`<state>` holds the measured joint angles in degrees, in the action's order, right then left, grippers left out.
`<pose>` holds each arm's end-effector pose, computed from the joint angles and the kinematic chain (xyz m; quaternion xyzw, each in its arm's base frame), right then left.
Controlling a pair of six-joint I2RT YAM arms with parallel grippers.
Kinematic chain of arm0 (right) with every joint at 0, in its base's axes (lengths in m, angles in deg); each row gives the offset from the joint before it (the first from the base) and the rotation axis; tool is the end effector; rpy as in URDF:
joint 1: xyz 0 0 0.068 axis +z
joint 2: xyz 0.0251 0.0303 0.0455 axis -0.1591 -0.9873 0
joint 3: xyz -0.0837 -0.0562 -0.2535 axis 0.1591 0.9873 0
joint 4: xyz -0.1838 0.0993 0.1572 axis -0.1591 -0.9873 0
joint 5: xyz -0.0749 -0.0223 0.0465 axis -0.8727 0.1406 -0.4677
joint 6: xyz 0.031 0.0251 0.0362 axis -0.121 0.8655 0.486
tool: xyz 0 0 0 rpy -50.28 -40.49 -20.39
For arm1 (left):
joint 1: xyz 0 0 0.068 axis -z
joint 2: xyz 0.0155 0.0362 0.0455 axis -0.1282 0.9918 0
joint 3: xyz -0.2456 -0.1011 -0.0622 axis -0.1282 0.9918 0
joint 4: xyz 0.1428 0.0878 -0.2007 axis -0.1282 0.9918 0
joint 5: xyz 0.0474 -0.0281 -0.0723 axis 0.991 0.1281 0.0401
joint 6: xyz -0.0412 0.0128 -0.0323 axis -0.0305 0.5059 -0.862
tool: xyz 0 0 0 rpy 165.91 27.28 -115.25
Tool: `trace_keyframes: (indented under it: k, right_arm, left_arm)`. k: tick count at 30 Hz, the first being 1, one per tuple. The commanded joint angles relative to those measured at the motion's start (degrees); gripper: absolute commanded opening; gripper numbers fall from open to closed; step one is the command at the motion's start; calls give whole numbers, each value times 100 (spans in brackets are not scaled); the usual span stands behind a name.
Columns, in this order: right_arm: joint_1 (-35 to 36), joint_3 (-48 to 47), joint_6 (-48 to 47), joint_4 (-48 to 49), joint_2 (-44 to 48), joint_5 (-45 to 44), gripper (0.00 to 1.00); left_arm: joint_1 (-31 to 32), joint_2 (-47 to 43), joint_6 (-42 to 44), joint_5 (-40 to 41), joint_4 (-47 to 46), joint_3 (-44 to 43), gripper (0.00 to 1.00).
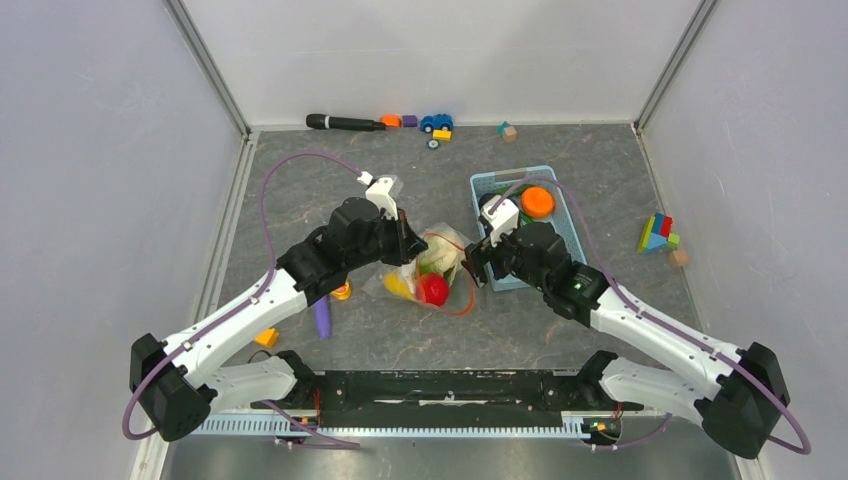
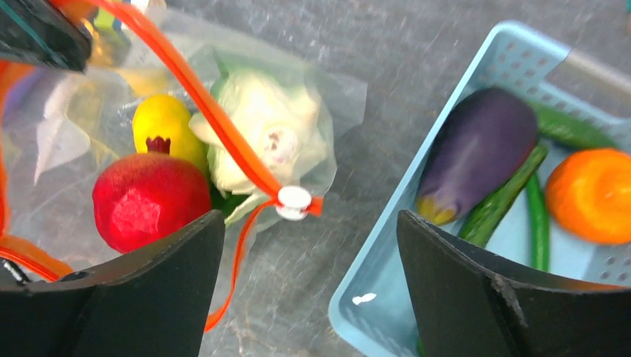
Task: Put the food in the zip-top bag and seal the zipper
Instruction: Adjust the zipper food storage bag at the center of the board.
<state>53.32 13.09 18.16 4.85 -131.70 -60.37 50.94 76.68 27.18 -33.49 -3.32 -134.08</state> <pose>0.1688 0.1607 0.2813 -0.2776 0.7812 0.1966 0.5234 0.1793 -0.1734 0.3198 0.0926 0.8473 -0.3419 0.3957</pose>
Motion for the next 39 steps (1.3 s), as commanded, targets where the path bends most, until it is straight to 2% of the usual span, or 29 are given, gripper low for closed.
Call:
trace_keyframes:
  k: [1,7,11,14,18,25,29,34,39]
  right_arm:
    - [-13,168,557,-229,-158,246,89]
    - [-13,571,1005,239,-333,493,79]
    - [-13,866,1241,1071,-464,814,66]
    - [-9,935,1326,1375,-638,862,53]
    - [-15,783,1295,1355,-820,883,24]
    - [-13,-75,903,783,-707,1073,2]
    - [-22,-1000,832,129,-964,1619,0]
    - [-86,-2160,558,-897,-1410,1514,0]
    - [-212,-2536,457,-1216,-1664,1603,0]
  left_arm:
    - [5,-156,-172,-14,-174,18,2]
    - [9,-125,-190,-65,-183,10,2]
    - [3,-109,-202,-82,-192,11,2]
    - [7,-105,-181,-103,-187,1,2]
    - [8,-120,-171,-93,-152,10,2]
    - [2,-330,-12,365,88,30,2]
    - [7,-486,115,744,332,-8,2]
    - [2,-757,77,1093,503,78,2]
    - [2,-831,-32,1285,658,137,2]
